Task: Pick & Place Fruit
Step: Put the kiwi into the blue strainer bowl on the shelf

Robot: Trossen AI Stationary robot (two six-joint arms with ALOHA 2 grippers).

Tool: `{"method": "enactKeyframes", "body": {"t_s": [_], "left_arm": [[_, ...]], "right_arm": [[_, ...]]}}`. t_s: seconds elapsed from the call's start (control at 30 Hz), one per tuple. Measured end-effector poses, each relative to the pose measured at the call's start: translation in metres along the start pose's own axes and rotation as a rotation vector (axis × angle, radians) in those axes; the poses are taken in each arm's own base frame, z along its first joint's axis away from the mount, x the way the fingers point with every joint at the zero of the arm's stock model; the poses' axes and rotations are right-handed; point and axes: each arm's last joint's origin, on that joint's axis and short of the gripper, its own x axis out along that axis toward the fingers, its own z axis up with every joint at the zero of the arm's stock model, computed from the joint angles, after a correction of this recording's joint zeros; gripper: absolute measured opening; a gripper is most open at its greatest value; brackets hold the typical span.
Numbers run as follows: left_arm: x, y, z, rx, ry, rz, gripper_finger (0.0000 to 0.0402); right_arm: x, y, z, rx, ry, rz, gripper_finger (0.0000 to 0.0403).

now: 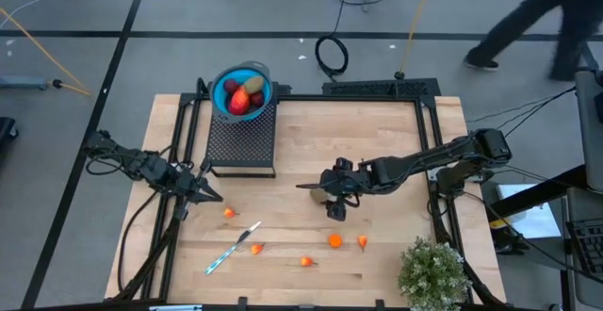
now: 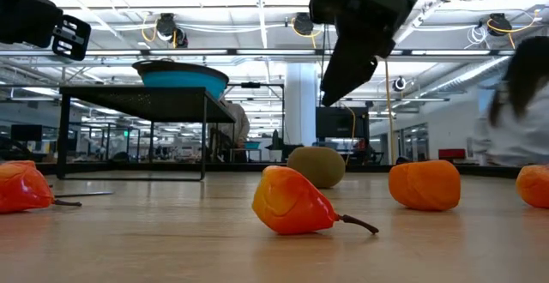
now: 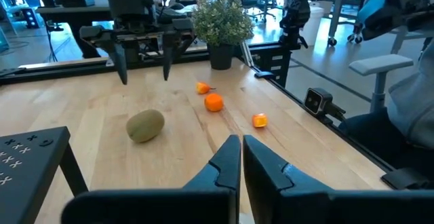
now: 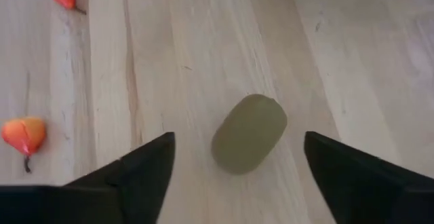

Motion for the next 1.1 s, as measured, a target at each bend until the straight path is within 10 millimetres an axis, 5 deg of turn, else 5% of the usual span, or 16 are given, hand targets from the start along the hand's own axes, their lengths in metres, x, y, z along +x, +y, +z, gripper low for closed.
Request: {"method": "enactKeyframes", "body": {"t_s": [0.33,0.63,1.1], "left_arm": [[0.0,0.0,0.0,0.001,0.001,0.002,0.0002],[0.0,0.003,-0.002,0.012,0.02,0.092,0.001],[0.0,0.003,-0.003,0.006,0.03,0.1,0.0003]], "right_arm": [[0.018,-0.004,-0.001,-0.051,0.021,-0.015,0.0397],[0.019,-0.006,-0.001,-0.057,-0.003,-0.063,0.0397],[0.038,-0.013,-0.026,-0.014,-0.082,-0.076,0.0396]]}}
